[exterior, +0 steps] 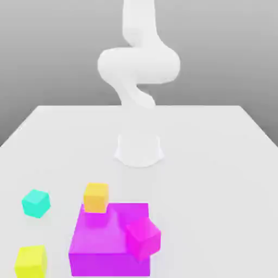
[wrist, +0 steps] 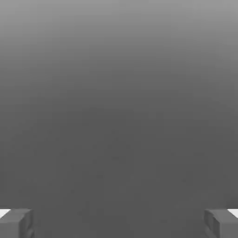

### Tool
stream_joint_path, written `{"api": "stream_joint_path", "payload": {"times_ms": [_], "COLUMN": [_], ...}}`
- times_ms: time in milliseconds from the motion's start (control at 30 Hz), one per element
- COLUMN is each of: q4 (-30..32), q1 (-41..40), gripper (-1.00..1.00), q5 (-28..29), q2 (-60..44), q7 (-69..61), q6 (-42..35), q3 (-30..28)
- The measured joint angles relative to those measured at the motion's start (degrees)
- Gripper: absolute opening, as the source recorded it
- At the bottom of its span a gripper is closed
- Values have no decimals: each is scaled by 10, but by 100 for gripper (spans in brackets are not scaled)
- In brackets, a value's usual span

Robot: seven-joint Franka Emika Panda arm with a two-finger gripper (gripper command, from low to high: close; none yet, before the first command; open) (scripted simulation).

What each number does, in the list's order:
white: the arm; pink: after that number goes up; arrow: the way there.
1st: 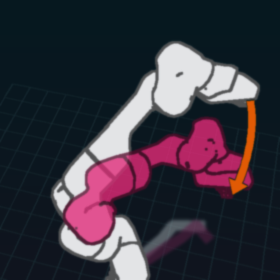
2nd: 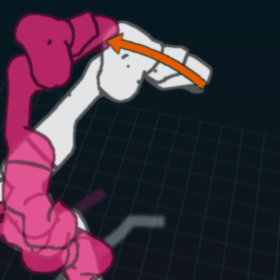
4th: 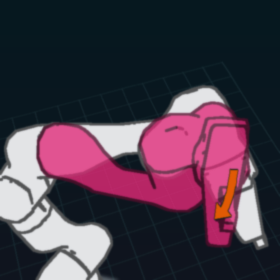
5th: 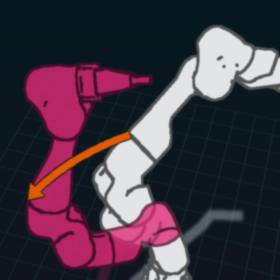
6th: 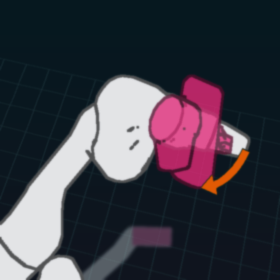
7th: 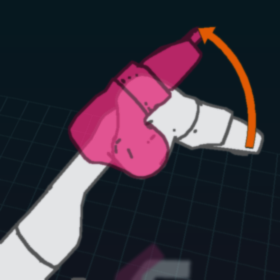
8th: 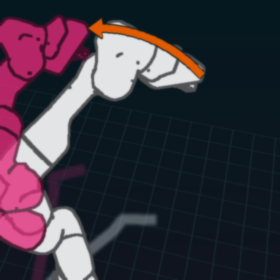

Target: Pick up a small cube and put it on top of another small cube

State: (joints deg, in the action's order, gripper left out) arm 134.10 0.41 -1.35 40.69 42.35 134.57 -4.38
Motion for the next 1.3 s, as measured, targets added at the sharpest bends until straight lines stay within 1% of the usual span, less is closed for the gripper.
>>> {"api": "stream_joint_path", "payload": {"times_ms": [233,400,533,600,667,733,800,867,1100,1133,1300], "q4": [67,113,150,168,187,207,211,206,183,180,180], "q1": [3,-6,-25,-53,-76,-96,-107,-122,-223,-237,-237], "gripper": [0,0,0,0,0,0,0,0,0,-100,-100], "q5": [-47,-85,-112,-121,-120,-106,-120,-154,-275,-287,-286], "q2": [-150,-255,-339,-380,-418,-453,-482,-508,-595,-604,-604], "q7": [-107,-184,-244,-271,-290,-301,-320,-347,-440,-449,-448], "q6": [80,135,180,202,226,251,271,288,348,355,354], "q3": [-120,-192,-235,-251,-262,-278,-272,-252,-124,-108,-108]}}
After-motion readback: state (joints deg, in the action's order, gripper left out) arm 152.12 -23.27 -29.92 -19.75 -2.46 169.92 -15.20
